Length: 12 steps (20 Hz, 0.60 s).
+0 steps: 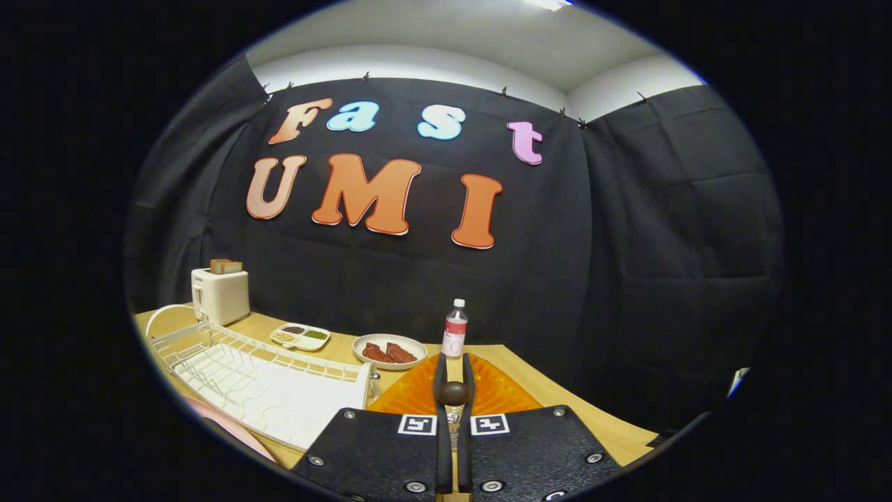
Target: Take the plate from the dish rack, then take the spoon from the basket and place it into the plate.
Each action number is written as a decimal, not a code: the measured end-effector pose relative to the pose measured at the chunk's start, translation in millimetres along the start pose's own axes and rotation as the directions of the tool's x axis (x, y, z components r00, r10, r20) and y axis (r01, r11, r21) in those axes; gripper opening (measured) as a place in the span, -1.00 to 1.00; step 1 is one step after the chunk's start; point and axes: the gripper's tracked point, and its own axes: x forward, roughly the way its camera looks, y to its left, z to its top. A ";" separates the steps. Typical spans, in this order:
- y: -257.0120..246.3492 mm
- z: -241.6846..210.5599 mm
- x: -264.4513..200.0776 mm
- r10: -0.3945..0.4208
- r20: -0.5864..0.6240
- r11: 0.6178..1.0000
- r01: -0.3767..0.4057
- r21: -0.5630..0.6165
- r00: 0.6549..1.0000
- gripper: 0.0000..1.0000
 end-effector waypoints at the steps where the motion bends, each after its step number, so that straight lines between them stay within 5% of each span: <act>1: 4.5 6.0 -9.3 0.004 0.001 1.000 -0.004 0.004 1.000 -0.93; 12: 117.9 18.8 -119.0 0.195 0.025 0.979 -0.196 0.050 0.980 -0.93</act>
